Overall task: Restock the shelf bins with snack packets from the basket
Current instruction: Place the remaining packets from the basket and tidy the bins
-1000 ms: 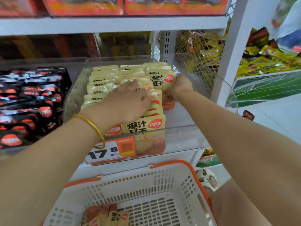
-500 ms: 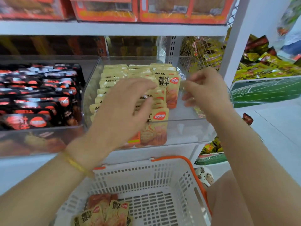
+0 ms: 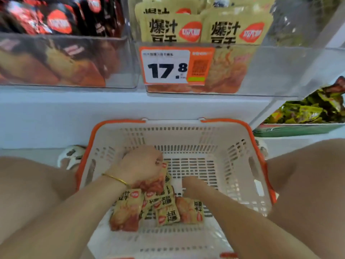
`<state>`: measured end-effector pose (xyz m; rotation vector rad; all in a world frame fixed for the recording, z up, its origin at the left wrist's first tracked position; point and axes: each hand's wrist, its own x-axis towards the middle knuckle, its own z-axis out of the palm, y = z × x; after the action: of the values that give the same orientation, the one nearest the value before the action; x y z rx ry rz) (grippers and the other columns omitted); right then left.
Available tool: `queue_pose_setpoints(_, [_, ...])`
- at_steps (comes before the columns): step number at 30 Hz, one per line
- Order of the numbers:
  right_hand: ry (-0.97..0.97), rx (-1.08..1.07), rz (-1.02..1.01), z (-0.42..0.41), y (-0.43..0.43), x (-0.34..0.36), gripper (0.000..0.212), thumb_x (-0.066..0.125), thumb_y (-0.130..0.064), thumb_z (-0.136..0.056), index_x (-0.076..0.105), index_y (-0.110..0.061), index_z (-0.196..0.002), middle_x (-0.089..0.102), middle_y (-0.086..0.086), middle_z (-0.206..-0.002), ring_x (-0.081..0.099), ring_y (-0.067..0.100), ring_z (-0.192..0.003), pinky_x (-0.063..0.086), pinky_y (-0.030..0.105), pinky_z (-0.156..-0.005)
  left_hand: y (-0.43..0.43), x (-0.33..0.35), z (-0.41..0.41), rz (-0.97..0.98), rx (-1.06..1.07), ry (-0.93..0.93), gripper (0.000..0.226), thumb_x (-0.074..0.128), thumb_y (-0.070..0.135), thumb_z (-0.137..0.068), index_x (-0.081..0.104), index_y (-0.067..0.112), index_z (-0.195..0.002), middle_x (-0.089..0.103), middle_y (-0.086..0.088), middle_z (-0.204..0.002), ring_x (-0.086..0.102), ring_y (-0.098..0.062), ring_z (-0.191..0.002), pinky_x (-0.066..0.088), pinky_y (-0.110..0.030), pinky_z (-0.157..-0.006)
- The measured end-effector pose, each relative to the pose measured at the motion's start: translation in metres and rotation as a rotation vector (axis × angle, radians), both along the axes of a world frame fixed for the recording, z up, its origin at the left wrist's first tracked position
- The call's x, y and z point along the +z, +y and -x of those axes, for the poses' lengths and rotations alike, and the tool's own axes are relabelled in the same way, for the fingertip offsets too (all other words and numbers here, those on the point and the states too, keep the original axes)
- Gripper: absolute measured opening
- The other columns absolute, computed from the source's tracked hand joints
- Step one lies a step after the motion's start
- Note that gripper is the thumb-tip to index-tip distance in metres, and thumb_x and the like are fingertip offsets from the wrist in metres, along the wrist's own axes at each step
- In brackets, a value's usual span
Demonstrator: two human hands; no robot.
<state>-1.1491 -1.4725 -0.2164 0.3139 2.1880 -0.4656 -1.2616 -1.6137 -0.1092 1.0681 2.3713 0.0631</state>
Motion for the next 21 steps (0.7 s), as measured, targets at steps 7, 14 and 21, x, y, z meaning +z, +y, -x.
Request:
queue_pose_setpoints(7, [-0.06,-0.062,-0.112,-0.037,-0.009,-0.059,0.047,0.049,0.002,-0.088,0.04,-0.006,-0.133,0.045,0.012,-0.13,0.05,0.029,-0.118,0.047,0.038,-0.093,0.009,-0.013,-0.006,0.012,0.0,-0.098,0.029,0.045,0.025,-0.092,0.063,0.012,-0.111,0.06,-0.002,-0.116,0.054,-0.019,-0.106,0.047,-0.035,-0.091])
queue_pose_setpoints(14, [-0.073,0.097,-0.207,-0.034,0.001,-0.063,0.05,0.064,-0.015,-0.084,0.044,-0.014,-0.129,0.047,0.01,-0.128,0.045,0.03,-0.12,0.044,0.042,-0.095,0.016,-0.02,-0.01,0.075,-0.045,-0.163,0.039,0.044,0.029,-0.094,0.054,0.018,-0.13,0.053,-0.004,-0.13,0.05,-0.021,-0.117,0.046,-0.039,-0.095])
queue_pose_setpoints(21, [-0.139,0.218,-0.147,-0.014,0.018,-0.028,0.014,0.057,-0.003,-0.088,0.058,-0.005,-0.102,0.059,0.009,-0.105,0.05,0.02,-0.089,0.048,0.031,-0.081,0.028,-0.009,-0.02,0.036,-0.102,-0.184,0.041,0.042,0.026,-0.096,0.047,0.018,-0.136,0.047,-0.003,-0.14,0.043,-0.019,-0.127,0.037,-0.032,-0.105])
